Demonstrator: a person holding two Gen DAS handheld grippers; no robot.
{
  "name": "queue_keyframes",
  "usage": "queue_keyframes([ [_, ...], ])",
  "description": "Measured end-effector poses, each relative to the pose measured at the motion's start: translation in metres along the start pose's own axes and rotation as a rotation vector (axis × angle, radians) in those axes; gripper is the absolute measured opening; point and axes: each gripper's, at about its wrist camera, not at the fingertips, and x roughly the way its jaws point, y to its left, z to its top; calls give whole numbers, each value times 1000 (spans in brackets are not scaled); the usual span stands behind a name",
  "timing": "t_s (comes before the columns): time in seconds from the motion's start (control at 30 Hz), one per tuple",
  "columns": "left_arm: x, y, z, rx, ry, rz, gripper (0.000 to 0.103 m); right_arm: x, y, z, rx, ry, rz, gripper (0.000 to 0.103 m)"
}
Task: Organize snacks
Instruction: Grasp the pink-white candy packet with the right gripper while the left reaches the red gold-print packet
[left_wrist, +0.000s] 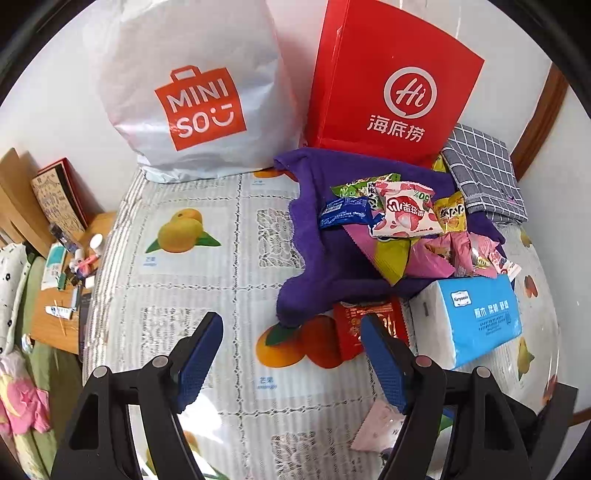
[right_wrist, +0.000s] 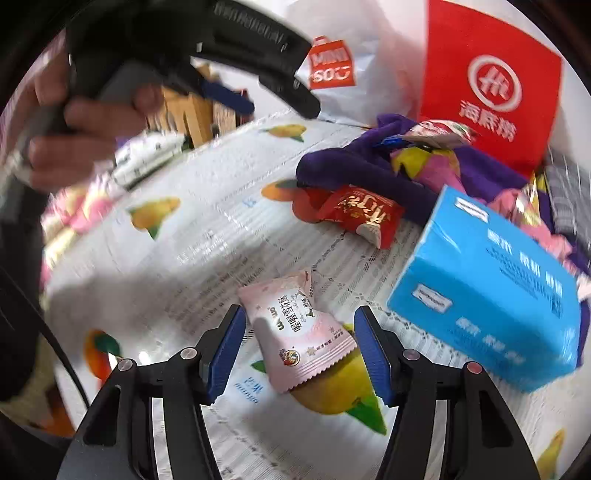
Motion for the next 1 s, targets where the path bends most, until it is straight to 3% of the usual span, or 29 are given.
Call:
queue_keyframes([
  [0.17,-5,-7,-5,47,-11,-4,75,14,3,0,-33,22,5,60],
  [0.23,-4,-12,-8,62,-12,-5,75,16,1,1,-18,25,32,47],
  [0.27,-2,-14,-10,66,-11,-5,75,14,-1,0,-7,20,27,36],
  [0.5,30,-33,-24,92,51,-25,75,-7,-19,-27,115,-21,-98,34],
  [0.73,69,-36,-43,34,93,-140,75,-40,-63,-69,282,-28,-206,35],
  [1.0,77,-47,-42,14,17,-160,75,-67,-126,-106,474,-76,-279,35],
])
